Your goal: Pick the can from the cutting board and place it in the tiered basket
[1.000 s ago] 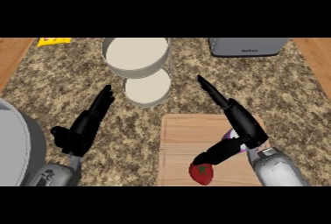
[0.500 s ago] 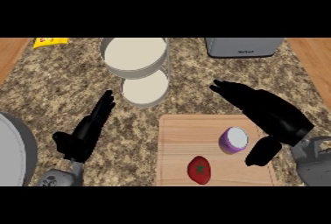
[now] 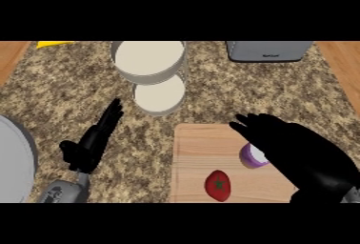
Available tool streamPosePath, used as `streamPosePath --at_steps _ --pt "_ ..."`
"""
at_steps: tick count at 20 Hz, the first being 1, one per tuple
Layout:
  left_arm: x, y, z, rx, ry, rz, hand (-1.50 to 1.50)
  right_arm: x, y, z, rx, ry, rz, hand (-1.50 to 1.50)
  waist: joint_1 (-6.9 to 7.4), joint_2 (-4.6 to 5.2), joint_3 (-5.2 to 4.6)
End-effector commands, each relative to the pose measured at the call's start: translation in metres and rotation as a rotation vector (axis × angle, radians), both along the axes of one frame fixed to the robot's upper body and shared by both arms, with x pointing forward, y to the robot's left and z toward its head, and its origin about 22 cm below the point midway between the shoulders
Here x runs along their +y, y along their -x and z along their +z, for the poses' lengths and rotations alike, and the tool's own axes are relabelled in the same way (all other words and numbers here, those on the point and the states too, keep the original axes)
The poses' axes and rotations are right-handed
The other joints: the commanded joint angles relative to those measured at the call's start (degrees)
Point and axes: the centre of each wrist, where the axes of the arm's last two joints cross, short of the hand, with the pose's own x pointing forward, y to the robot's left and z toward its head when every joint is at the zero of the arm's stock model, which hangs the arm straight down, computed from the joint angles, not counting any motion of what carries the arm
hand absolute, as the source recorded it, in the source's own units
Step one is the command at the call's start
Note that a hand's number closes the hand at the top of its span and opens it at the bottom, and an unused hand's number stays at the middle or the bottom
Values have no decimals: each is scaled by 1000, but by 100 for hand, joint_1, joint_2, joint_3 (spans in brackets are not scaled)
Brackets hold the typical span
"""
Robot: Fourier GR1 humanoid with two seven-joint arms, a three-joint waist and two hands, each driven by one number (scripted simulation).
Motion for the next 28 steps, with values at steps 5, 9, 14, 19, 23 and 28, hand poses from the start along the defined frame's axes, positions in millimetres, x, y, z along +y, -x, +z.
streamPosePath --at_steps 5,9,14,19,23,28 --pt "-2 -7 -10 -5 -28 7 0 20 19 2 -100 -4 -126 -150 59 32 -6" --pt "13 9 4 3 -8 -28 0 16 12 -35 -75 167 -181 -150 105 26 -2" --pt "5 -9 0 -1 -11 -17 0 5 -11 -64 -7 148 -201 -150 78 42 -2" --pt "7 4 -10 4 -7 -13 0 13 8 -79 -27 104 -185 -150 73 34 -2" --pt "5 -2 6 5 5 -8 0 13 -13 -100 -28 139 -234 -150 90 34 -2" --pt "-6 7 -23 -6 -2 -26 0 -20 -26 -118 -3 169 -257 -150 79 39 -2"
